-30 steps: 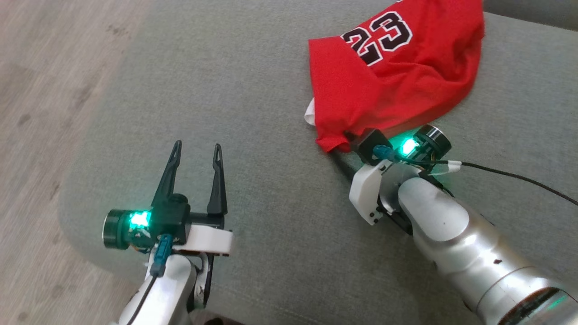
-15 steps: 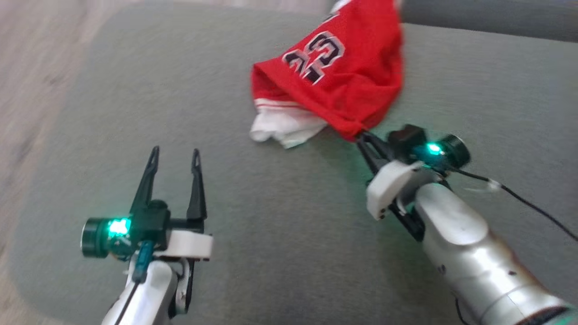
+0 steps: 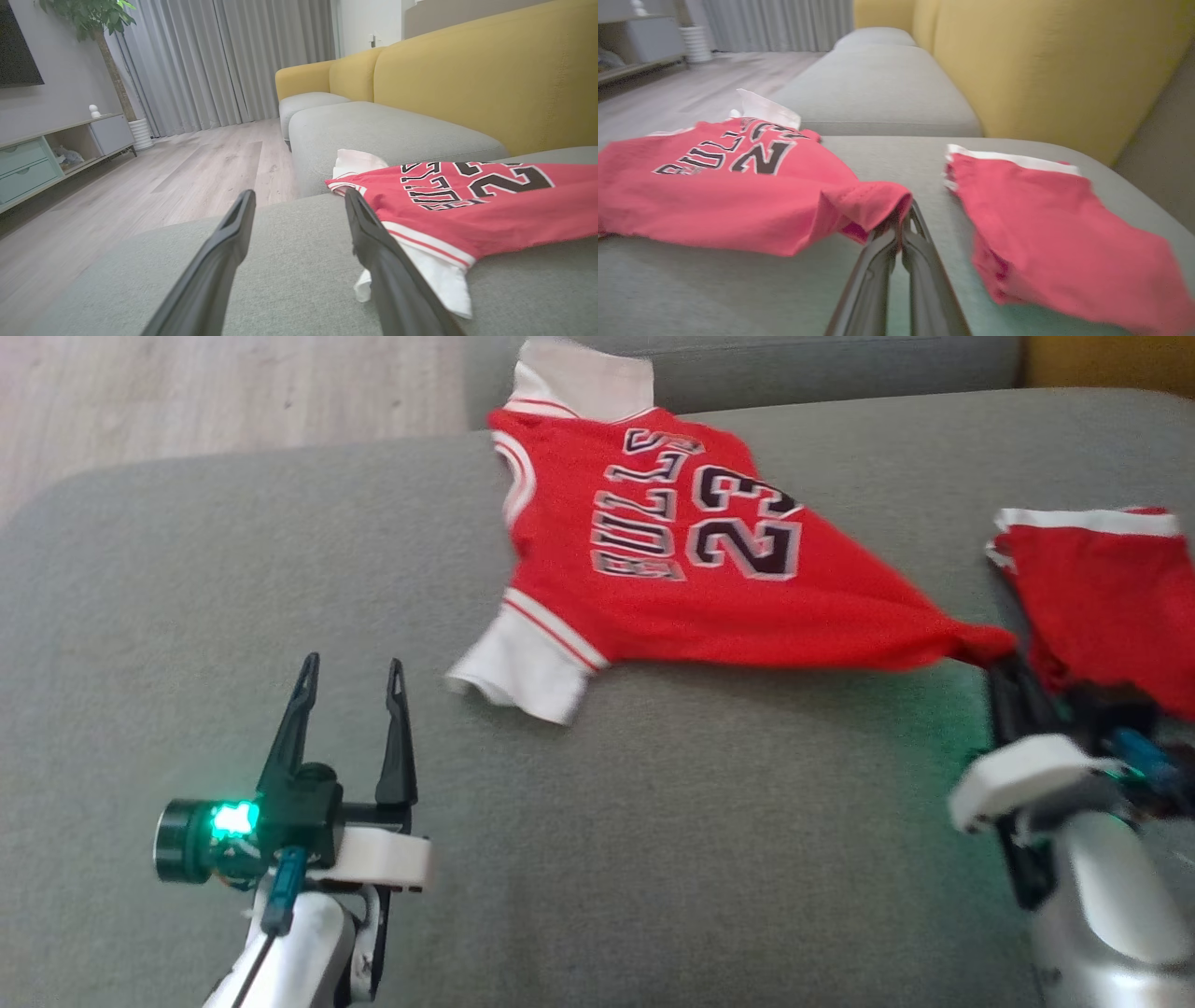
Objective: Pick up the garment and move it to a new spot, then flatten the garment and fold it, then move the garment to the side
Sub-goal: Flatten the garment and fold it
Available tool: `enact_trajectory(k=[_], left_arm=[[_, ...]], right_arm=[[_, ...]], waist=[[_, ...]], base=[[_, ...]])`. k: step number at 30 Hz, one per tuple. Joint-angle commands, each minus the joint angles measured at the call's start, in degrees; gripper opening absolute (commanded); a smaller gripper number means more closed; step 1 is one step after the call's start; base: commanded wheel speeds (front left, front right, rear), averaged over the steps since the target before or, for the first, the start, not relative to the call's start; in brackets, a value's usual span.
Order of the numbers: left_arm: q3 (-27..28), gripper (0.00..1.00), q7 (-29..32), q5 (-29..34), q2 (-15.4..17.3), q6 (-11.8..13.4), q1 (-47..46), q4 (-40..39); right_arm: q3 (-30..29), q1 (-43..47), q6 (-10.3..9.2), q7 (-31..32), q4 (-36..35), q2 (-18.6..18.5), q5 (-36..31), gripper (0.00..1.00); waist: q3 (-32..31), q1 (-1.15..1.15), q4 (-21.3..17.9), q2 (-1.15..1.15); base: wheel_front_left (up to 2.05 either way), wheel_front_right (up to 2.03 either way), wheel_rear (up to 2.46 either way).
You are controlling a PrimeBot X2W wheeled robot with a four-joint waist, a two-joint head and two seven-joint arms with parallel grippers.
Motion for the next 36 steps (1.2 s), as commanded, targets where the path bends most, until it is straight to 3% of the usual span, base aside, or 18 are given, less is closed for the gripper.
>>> enact_trajectory(k=[1,7,8,9,10,19,27,30,36], left_arm=[[1.94,1.00,0.15,0.31,1.56,0.23,-1.11,-2.00],[1.65,1.00,0.60,0.24,2.05,0.22,-1.07,-2.42],[1.57,1.00,0.66,0.25,2.08,0.24,-1.06,-2.48],[1.50,1.00,0.69,0.24,2.12,0.24,-1.04,-2.51],[1.43,1.00,0.69,0.21,2.13,0.23,-1.00,-2.53],[1.28,1.00,0.59,-0.21,2.36,0.45,-0.70,-2.61],[0.94,1.00,1.18,-0.17,3.28,-0.43,-2.25,-2.07],[-0.19,1.00,3.04,0.40,3.89,-1.84,-4.50,-0.92],[-4.23,1.00,13.31,0.79,4.75,-7.07,-10.47,6.71]], right_arm=[[-0.40,-0.32,-0.04,0.52,-2.94,0.40,-1.34,0.00],[-6.59,3.82,-0.04,4.29,-9.09,2.15,-5.48,0.00],[-7.11,4.25,-0.04,4.36,-10.07,2.38,-5.73,0.29],[-7.94,4.58,-0.04,4.13,-11.20,2.58,-5.74,0.89],[-8.65,4.87,-0.04,3.84,-12.31,2.74,-5.45,1.00],[-0.82,10.72,-0.04,-2.26,-21.61,2.93,9.80,1.00],[2.66,13.90,-0.04,-3.17,-24.76,2.94,13.92,1.00],[2.17,13.49,-0.04,-3.21,-25.91,2.94,14.47,1.00],[2.54,12.79,-0.04,-3.22,-26.99,2.95,14.84,1.00]], waist=[[-0.53,0.01,-0.90,0.00],[-0.74,0.01,-1.54,0.00],[-0.77,0.01,-1.58,0.00],[-0.83,0.01,-1.65,0.00],[-0.92,0.01,-1.72,0.00],[-1.44,0.01,-3.56,0.00],[-0.31,0.01,-5.72,0.00],[0.76,0.01,-6.44,0.00],[3.30,0.01,-8.35,0.00]], base=[[0.00,0.00,0.00],[0.00,0.00,0.00],[0.00,0.00,0.00],[0.00,0.00,0.00],[0.00,0.00,0.00],[0.00,0.00,0.00],[0.00,0.00,0.00],[0.00,0.00,0.00],[0.00,0.00,0.00]])
